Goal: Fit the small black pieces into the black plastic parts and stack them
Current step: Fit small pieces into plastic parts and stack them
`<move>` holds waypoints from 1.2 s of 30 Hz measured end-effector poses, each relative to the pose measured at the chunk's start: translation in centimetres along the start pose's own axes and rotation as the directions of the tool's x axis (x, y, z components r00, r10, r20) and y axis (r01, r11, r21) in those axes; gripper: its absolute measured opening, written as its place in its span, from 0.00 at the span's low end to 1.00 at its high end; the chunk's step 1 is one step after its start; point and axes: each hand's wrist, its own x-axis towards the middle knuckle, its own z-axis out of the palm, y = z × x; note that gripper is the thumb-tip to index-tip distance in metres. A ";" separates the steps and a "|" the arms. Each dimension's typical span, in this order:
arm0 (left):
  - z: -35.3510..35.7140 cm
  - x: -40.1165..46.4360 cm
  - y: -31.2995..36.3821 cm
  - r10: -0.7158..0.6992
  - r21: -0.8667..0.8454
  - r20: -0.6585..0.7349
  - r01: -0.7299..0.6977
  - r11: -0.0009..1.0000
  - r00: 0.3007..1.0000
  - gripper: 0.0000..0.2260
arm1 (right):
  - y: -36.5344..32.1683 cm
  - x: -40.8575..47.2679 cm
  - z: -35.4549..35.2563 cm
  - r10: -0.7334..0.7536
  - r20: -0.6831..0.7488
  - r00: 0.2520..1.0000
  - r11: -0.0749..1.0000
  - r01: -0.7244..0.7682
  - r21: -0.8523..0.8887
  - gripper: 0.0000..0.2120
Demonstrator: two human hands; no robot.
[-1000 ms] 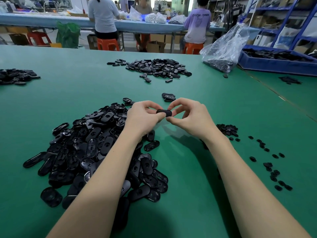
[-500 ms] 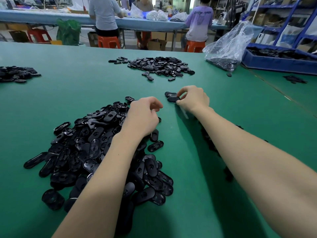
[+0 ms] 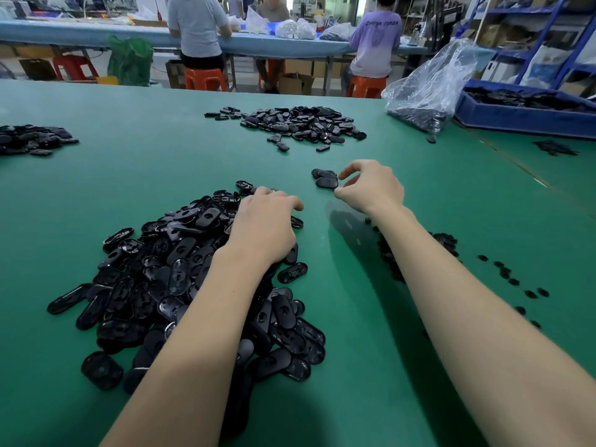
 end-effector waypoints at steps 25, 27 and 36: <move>0.5 0.0 2.4 -0.102 -0.553 -0.108 0.026 0.833 0.989 0.11 | 4.9 -4.8 -3.5 0.128 -0.020 0.992 0.991 -0.128 -0.023 0.11; 0.5 0.0 2.4 -0.149 -0.626 -0.084 0.065 0.777 0.985 0.10 | 4.9 -4.8 -3.5 0.114 -0.001 0.993 0.992 -0.114 -0.060 0.11; 0.3 -0.1 2.4 -0.209 -0.869 0.096 0.184 0.459 0.973 0.12 | 4.2 -5.0 -2.3 0.046 0.013 0.999 0.971 -0.041 -0.234 0.07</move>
